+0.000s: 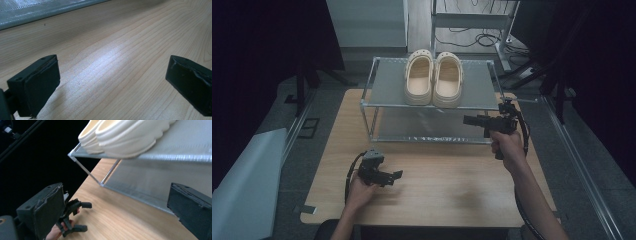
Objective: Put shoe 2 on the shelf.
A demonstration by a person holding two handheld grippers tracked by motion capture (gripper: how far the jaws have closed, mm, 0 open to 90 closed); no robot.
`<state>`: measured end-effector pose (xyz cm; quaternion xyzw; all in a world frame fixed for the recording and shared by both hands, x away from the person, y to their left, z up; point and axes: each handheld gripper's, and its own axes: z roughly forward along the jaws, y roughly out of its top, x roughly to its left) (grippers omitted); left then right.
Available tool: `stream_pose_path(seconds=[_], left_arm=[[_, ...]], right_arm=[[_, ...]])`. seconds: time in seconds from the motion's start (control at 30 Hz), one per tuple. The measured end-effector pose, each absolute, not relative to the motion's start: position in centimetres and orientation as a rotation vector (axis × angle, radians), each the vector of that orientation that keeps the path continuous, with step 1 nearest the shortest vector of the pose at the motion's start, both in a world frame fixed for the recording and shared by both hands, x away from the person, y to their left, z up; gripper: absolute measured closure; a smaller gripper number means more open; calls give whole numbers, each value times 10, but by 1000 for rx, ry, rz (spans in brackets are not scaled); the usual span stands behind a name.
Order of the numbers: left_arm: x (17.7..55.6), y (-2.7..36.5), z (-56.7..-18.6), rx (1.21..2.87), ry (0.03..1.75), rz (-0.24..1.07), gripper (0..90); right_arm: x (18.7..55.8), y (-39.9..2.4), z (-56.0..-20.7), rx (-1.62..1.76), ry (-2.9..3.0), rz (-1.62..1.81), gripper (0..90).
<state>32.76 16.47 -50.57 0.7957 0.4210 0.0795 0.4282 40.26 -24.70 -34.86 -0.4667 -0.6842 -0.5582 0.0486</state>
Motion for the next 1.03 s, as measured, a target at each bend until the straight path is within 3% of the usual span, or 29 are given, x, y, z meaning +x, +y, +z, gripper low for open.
stream_pose_path(seconds=[1.03], left_arm=[[326, 161, -509, 2007, 1031, 212, 0]], right_arm=[[346, -267, -495, -1420, -2330, -1526, 21]])
